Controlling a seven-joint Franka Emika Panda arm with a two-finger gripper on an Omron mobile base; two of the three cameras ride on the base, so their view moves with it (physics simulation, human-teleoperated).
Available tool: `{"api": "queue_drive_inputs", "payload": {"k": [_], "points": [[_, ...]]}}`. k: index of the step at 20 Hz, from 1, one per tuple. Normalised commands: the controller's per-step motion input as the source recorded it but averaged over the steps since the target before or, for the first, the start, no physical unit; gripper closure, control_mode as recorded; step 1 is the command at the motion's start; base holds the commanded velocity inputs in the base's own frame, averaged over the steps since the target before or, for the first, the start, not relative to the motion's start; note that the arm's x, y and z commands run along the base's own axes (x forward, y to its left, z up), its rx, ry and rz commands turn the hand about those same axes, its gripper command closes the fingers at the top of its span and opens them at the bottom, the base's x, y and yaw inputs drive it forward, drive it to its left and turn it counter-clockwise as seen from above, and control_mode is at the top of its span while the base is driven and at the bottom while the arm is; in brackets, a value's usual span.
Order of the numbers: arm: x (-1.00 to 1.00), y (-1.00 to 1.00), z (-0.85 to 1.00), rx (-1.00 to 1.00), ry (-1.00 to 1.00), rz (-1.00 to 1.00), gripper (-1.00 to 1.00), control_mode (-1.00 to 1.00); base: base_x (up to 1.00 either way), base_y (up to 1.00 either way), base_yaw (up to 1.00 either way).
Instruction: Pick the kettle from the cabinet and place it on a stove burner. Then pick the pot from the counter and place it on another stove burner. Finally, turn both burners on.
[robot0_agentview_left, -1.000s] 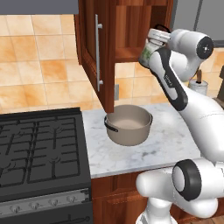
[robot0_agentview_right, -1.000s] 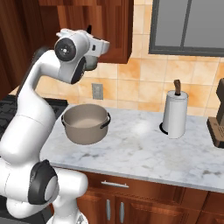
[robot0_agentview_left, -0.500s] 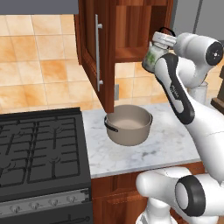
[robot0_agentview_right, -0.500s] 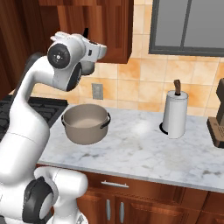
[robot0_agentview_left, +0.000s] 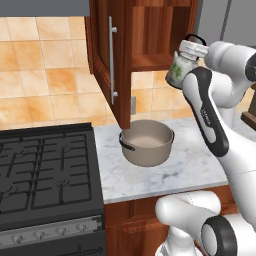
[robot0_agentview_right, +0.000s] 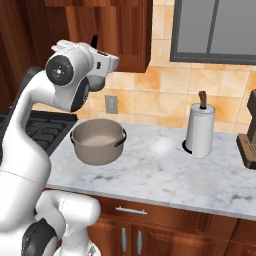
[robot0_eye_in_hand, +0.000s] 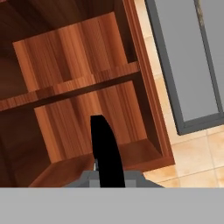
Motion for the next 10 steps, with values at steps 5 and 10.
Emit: {"api": "queue_drive_inputs", "payload": {"k": [5,10], "points": [[-0.34,0.00,0.00,0.01,0.01,0.00,1.00,-1.00,0.00,0.00,0.00],[-0.38,0.00,0.00,0.01,0.00,0.00,1.00,-1.00,0.00,0.00,0.00]]}}
